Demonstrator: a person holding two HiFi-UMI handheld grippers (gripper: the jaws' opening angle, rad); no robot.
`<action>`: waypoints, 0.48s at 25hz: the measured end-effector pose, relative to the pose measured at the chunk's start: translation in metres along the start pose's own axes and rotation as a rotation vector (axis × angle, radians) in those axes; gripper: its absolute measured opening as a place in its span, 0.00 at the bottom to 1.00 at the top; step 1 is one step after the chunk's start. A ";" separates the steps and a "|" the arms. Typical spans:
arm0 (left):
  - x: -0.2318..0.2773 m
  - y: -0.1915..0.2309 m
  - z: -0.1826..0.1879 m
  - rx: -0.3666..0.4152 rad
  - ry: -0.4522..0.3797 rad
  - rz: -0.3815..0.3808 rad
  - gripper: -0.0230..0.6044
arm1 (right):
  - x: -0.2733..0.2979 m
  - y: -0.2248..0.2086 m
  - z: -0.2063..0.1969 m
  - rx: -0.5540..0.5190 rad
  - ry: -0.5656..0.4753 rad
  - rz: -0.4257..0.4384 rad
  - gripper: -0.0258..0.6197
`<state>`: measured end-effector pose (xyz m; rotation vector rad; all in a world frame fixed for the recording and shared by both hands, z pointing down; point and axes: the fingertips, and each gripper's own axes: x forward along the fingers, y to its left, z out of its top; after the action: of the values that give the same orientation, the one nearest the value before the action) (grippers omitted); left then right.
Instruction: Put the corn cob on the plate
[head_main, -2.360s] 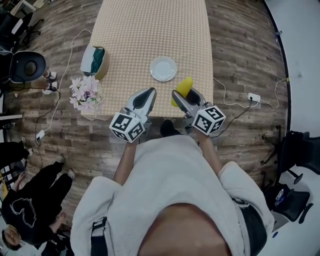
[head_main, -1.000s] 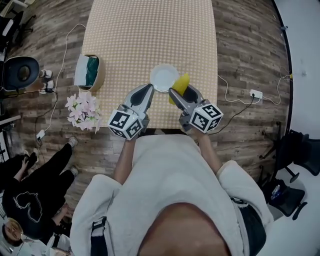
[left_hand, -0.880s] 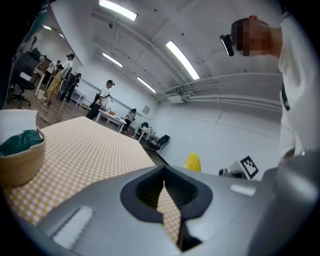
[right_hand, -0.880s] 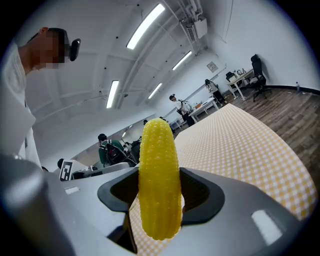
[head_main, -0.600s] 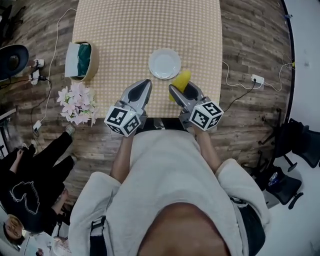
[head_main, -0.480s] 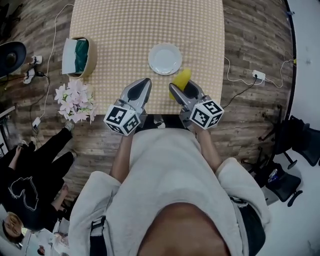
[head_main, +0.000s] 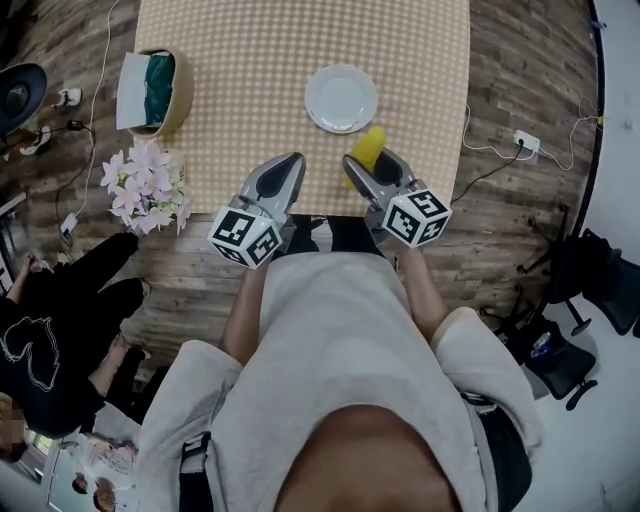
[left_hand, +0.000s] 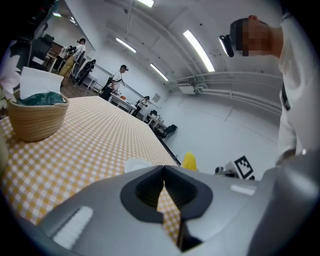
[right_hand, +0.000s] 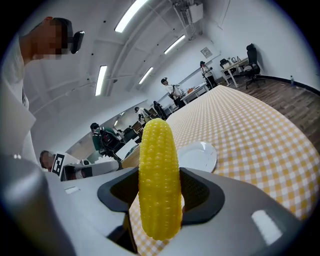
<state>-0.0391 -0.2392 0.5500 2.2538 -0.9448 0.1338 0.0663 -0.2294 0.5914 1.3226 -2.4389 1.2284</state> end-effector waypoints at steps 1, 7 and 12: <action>0.000 0.001 0.000 -0.003 -0.001 0.001 0.05 | 0.002 -0.001 0.000 -0.013 0.007 -0.001 0.42; -0.003 0.006 0.002 -0.016 -0.008 0.015 0.05 | 0.019 -0.012 0.012 -0.063 0.025 -0.005 0.42; -0.004 0.013 0.005 -0.026 -0.012 0.028 0.05 | 0.040 -0.027 0.026 -0.138 0.041 -0.025 0.42</action>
<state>-0.0511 -0.2463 0.5523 2.2204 -0.9794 0.1195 0.0692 -0.2820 0.6077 1.2738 -2.4227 1.0489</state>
